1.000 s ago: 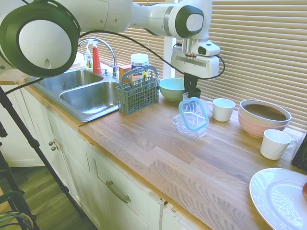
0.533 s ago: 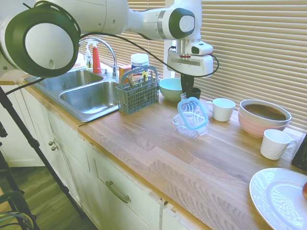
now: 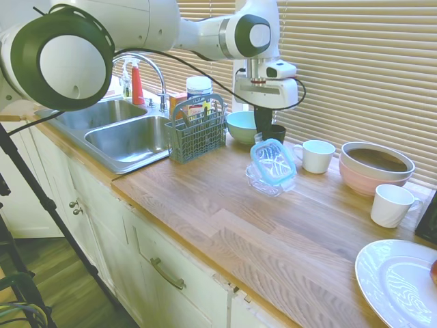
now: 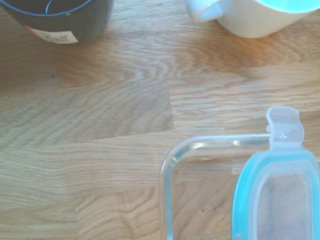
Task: Cover the lid of the food container
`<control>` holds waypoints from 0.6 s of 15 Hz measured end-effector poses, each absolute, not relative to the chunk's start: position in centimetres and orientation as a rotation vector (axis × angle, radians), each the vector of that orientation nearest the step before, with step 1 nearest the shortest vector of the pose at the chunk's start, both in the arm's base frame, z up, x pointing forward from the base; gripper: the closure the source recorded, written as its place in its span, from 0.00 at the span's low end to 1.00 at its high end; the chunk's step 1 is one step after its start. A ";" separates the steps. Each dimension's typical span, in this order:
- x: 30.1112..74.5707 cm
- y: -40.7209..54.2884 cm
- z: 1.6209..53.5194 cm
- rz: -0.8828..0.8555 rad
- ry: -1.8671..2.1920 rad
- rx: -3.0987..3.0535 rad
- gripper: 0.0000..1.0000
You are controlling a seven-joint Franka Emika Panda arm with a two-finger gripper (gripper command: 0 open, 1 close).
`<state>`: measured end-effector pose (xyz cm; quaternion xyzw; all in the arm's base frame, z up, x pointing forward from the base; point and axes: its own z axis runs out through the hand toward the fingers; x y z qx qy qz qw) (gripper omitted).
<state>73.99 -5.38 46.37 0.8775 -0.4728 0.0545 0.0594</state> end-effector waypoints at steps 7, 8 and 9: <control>74.5 -4.5 45.9 0.197 -1.462 2.598 1.00; 74.5 -4.5 46.0 0.201 -1.462 2.599 1.00; 74.6 -4.5 46.0 0.204 -1.462 2.599 1.00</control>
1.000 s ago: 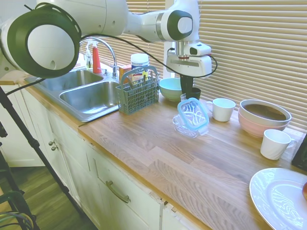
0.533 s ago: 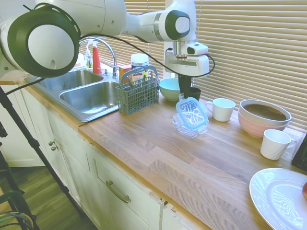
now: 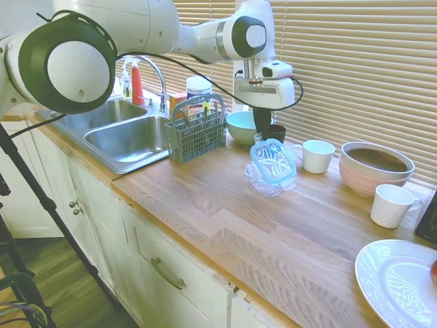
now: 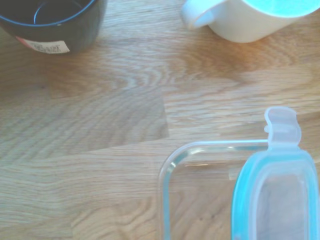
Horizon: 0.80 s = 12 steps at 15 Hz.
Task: Cover the lid of the food container
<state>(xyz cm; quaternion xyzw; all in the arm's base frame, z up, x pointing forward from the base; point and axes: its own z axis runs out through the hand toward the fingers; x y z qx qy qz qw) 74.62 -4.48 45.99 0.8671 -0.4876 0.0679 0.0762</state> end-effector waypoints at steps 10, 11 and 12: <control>76.8 -3.2 44.0 0.172 -1.456 2.556 1.00; 77.2 -3.1 43.1 0.164 -1.455 2.547 1.00; 77.5 -2.9 42.3 0.156 -1.451 2.542 1.00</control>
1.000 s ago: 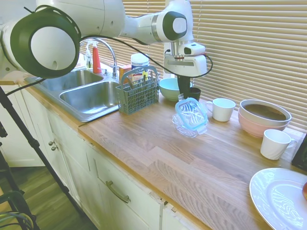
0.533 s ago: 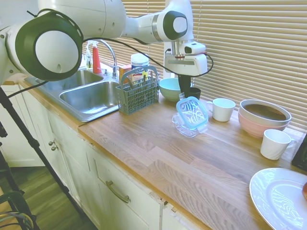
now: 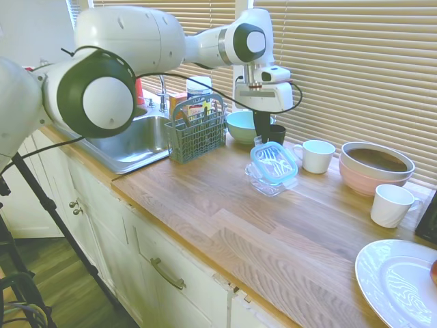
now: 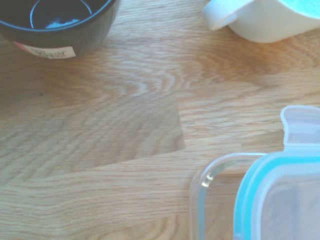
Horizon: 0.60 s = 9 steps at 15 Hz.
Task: Cover the lid of the food container
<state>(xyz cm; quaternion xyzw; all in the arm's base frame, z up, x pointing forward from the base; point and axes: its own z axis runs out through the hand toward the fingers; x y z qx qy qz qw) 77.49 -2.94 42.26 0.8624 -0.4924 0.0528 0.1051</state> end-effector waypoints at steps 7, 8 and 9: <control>78.3 -2.1 40.1 0.146 -1.438 2.534 1.00; 78.3 -2.1 39.8 0.140 -1.437 2.533 1.00; 78.3 -2.2 39.4 0.133 -1.436 2.531 1.00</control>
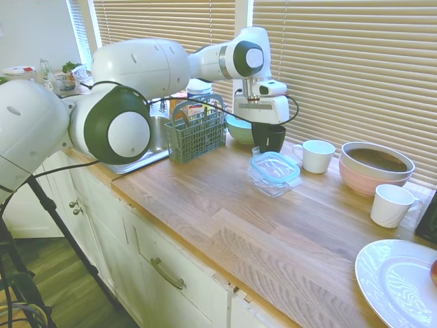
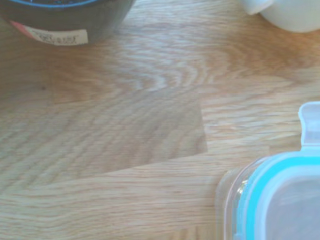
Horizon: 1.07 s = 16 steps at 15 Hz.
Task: Cover the lid of the food container
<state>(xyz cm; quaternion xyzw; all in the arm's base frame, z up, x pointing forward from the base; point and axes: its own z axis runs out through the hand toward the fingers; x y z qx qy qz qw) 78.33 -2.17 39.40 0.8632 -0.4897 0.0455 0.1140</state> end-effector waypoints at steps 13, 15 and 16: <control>78.5 -2.0 38.1 0.116 -1.426 2.527 0.00; 78.5 -2.0 38.1 0.115 -1.427 2.527 0.00; 78.5 -2.0 38.1 0.115 -1.427 2.526 0.00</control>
